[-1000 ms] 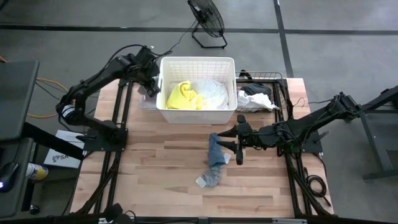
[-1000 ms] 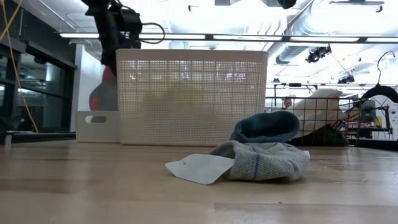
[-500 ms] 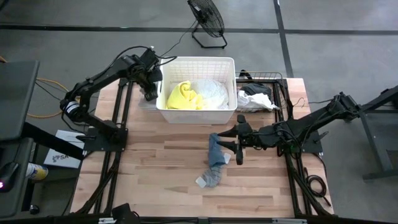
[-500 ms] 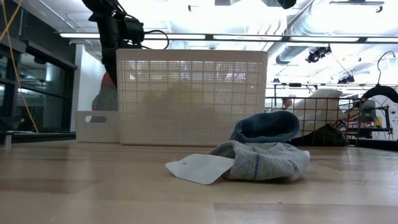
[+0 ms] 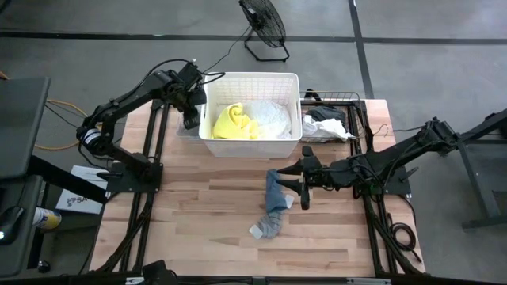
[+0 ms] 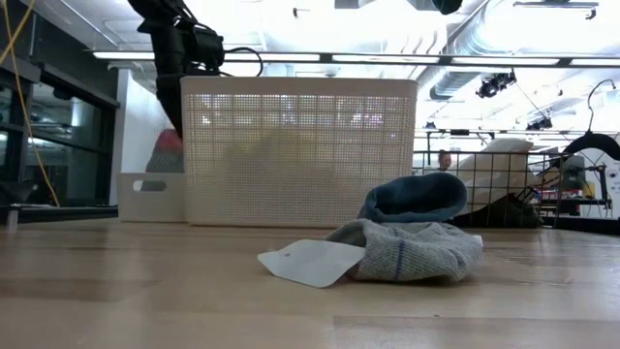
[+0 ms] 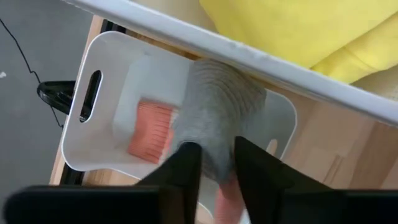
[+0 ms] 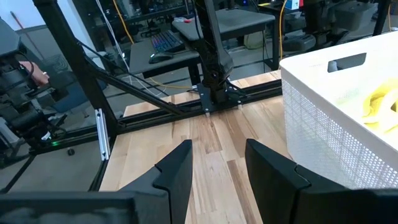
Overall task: Pick & Place Cloths
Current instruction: Put the pink and gray sock into the white bin
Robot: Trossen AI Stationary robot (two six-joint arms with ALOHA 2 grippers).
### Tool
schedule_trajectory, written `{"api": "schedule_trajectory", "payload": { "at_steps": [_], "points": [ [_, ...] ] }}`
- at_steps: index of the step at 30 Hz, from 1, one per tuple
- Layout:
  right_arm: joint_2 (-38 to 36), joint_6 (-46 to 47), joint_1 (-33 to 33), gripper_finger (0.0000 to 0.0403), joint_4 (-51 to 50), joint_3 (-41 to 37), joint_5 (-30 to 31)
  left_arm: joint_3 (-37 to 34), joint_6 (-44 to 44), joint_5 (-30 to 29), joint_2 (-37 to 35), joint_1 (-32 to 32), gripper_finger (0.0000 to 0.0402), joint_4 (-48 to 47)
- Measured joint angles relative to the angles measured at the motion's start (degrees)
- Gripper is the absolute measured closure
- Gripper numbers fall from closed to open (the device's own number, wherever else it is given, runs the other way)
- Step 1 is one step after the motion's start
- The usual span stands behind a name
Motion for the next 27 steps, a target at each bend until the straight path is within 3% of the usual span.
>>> {"api": "schedule_trajectory", "payload": {
  "at_steps": [7, 21, 27],
  "points": [
    [0.00, -0.01, 0.01, 0.0263, 0.00, 0.00, 0.01, 0.00, -1.58, -0.13, -0.16, 0.02, 0.0238, -0.47],
    [0.00, 0.06, 0.01, 0.0263, -0.02, 0.00, 0.00, 0.02, -3.20, -10.31, -8.45, 0.02, 0.0233, 2.67],
    [0.00, 0.25, 0.01, 0.0263, -0.02, 0.00, 0.00, 0.03, -6.16, -7.18, -12.36, 0.00, 0.0233, 3.19]
  ]
}}
